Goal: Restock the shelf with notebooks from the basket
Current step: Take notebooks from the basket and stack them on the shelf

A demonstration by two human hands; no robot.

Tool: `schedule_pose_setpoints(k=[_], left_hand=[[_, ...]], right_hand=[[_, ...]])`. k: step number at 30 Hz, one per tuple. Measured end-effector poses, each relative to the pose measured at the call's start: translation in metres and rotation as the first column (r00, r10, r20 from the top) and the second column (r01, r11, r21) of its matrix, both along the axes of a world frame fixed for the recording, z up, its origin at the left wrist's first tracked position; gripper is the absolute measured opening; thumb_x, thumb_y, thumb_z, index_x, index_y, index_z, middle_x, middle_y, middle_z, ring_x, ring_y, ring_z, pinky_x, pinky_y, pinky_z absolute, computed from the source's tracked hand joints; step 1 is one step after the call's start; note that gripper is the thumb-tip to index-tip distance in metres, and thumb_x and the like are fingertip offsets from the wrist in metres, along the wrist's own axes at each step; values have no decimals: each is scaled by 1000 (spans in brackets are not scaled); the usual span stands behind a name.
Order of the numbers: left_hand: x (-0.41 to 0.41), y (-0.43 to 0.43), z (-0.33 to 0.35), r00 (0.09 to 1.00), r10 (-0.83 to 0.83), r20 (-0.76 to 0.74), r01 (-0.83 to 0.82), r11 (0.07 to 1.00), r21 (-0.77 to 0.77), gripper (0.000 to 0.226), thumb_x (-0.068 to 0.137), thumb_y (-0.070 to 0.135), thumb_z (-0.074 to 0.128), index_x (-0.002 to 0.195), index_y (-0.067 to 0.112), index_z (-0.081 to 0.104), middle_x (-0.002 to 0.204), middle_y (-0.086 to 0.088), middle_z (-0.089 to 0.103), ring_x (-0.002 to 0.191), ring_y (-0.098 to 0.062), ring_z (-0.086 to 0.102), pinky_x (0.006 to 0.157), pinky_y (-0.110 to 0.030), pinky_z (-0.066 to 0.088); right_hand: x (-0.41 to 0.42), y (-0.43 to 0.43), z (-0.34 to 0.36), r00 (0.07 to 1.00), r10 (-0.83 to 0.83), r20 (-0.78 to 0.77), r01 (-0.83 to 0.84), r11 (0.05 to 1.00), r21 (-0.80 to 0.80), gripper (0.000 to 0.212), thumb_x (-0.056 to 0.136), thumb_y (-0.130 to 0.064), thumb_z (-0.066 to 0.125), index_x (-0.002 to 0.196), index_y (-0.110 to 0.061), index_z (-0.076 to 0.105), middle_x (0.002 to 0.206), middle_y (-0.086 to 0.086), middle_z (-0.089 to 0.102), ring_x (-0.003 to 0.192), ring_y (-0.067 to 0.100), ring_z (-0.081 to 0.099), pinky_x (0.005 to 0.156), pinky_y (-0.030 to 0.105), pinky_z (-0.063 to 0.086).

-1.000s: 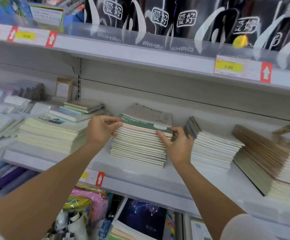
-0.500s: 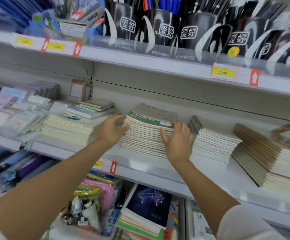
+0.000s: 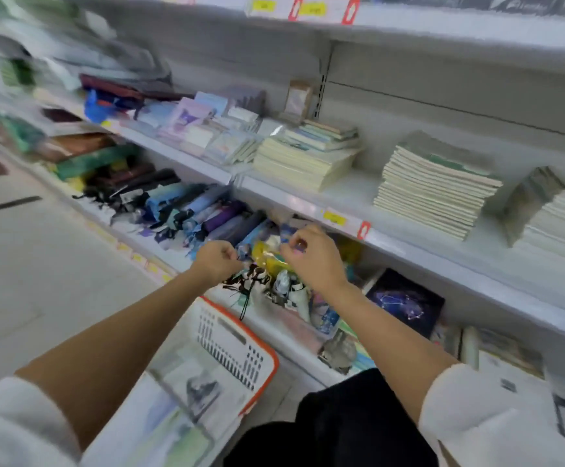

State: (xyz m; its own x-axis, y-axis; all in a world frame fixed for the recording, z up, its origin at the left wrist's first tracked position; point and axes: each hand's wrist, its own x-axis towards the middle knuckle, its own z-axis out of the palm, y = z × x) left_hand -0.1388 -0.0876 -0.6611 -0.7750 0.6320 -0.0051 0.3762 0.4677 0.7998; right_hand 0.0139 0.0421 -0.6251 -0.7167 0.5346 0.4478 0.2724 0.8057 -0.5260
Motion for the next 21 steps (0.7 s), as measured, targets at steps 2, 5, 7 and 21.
schedule_pose_setpoints(k=[2,5,7,21], left_hand=[[-13,-37,-27,997,71,33,-69,995,-77,31,77,7,70,55,18,51,62,-3,55,66,-21,53,62,-24,40],[-23,-83,-73,987,130,91,-110,974,-199,29,76,11,71,58,21,52,70,0,58,73,-19,54,66,-23,38],[-26,-106,-103,974,163,156,-123,964,-237,27,76,9,71,59,20,53,72,-2,58,72,-18,54,66,-21,37],[0,-249,-303,309,716,626,-471,687,-554,15,89,5,60,84,0,47,68,-11,42,55,-23,42,66,-32,43]], right_hand=[[-19,-25,-20,994,70,82,-61,993,-99,21,84,-26,65,66,-17,60,74,-6,51,69,12,49,64,30,38],[-44,-61,-56,966,211,148,-146,921,-361,19,87,-23,69,79,-6,68,70,-5,55,66,10,50,66,28,38],[-57,-81,-86,929,294,225,-158,865,-477,21,89,-26,68,86,-6,68,74,-5,55,69,11,51,69,34,44],[-57,-117,-284,368,381,848,-97,923,-373,49,86,-52,59,125,-23,60,139,6,50,134,29,39,115,47,20]])
